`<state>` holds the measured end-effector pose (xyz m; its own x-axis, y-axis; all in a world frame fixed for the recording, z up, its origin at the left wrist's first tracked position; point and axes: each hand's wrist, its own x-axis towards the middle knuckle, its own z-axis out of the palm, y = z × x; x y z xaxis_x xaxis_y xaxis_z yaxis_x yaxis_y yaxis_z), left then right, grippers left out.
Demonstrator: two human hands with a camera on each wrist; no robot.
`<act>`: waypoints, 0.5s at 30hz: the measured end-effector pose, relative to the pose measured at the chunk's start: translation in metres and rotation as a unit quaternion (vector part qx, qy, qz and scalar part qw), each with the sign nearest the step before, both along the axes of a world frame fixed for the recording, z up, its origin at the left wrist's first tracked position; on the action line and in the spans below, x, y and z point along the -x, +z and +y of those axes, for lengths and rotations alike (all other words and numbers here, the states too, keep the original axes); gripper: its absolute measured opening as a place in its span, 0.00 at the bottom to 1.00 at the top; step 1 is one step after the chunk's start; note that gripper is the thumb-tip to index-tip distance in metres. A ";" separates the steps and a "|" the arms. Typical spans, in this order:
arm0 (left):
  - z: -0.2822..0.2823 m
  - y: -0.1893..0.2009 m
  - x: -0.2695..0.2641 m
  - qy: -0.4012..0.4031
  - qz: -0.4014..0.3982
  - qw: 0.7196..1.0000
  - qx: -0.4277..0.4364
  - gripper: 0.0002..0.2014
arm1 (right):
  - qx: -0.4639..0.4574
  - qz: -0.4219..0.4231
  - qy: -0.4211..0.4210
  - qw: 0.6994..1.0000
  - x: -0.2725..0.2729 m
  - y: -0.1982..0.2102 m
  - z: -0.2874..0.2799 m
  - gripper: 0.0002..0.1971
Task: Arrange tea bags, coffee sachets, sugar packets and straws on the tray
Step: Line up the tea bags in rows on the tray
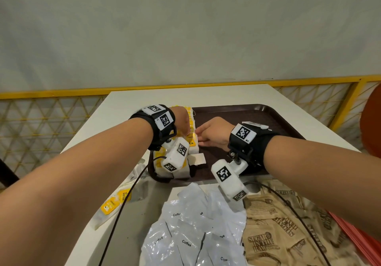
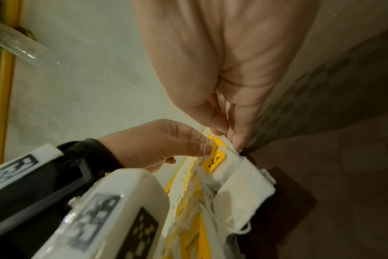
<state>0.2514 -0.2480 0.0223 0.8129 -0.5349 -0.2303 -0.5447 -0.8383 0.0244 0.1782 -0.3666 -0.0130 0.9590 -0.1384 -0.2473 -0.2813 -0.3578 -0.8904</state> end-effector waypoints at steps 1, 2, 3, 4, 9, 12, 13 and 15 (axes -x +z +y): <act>0.001 -0.001 -0.001 0.007 0.006 1.000 0.006 0.15 | 0.000 -0.002 0.000 1.000 -0.001 -0.001 0.001 0.13; 0.002 -0.003 -0.002 0.010 0.008 1.000 0.009 0.14 | 0.002 -0.002 0.001 1.000 -0.001 0.000 0.003 0.12; 0.003 -0.005 -0.004 0.010 0.005 1.000 0.011 0.13 | 0.004 -0.002 0.002 1.000 -0.002 -0.001 0.003 0.12; 0.003 -0.007 -0.005 0.009 -0.001 1.000 0.013 0.12 | 0.008 0.000 0.004 1.000 0.000 0.001 0.004 0.12; 0.011 -0.001 -0.003 0.006 -0.005 0.998 0.055 0.14 | -0.016 0.009 -0.036 0.999 0.006 0.005 -0.003 0.11; 0.017 0.005 0.002 0.003 0.008 0.999 0.038 0.17 | -0.018 0.014 -0.007 1.000 0.013 0.005 -0.003 0.04; 0.019 0.006 0.004 0.001 0.014 0.999 0.034 0.17 | -0.011 0.018 0.008 1.000 0.015 0.003 -0.003 0.07; 0.019 0.005 0.008 -0.004 0.019 1.000 0.022 0.17 | -0.001 0.026 0.028 0.999 0.015 0.001 0.001 0.09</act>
